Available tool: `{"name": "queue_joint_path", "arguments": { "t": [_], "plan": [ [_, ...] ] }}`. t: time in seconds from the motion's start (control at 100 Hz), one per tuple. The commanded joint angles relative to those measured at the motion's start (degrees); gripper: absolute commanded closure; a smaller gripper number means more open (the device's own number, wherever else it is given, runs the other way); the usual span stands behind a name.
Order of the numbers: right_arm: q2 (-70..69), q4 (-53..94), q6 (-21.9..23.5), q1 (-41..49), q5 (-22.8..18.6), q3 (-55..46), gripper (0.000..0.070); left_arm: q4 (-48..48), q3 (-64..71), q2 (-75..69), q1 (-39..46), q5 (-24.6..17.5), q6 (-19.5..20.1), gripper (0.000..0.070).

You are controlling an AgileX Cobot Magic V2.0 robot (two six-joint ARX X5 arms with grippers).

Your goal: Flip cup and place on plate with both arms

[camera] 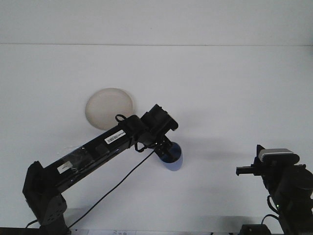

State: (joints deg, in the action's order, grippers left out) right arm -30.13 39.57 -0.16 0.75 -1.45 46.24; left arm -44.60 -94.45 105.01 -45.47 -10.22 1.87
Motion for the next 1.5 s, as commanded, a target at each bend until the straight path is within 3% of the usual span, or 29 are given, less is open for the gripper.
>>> {"name": "queue_joint_path", "arguments": {
  "t": [0.0, 0.22, 0.35, 0.72, 1.25, 1.32, 1.49],
  "plan": [
    [-0.31, -0.57, 0.42, 0.09, -0.04, 0.63, 0.07, -0.35, -4.09, 1.09, 1.11, 2.71, -1.31, 0.0692],
    [-0.31, -0.57, 0.42, 0.09, -0.04, 0.63, 0.07, -3.13, -14.05, 1.11, 9.81, 11.61, -1.49, 0.0692],
    [-0.31, -0.57, 0.42, 0.09, -0.04, 0.63, 0.07, -3.28, -16.09, 1.16, 17.07, 14.32, -1.77, 0.0692],
    [-0.33, -0.57, 0.42, 0.09, -0.04, 0.63, 0.07, -3.85, -16.09, 5.27, 31.98, 14.58, -2.14, 0.0691],
    [-0.33, -0.57, 0.44, 0.09, -0.04, 0.63, 0.07, -5.22, -16.09, 12.9, 34.97, 14.56, -2.14, 0.0678],
    [-0.33, -0.57, 0.44, 0.09, -0.02, 0.63, 0.07, -5.2, -16.09, 13.07, 34.97, 14.56, -2.29, 0.0599],
    [-0.33, -0.57, 0.42, 0.09, -0.02, 0.63, 0.07, -5.03, -16.9, 12.74, 34.97, 14.49, -2.36, 0.0183]
  ]
}}
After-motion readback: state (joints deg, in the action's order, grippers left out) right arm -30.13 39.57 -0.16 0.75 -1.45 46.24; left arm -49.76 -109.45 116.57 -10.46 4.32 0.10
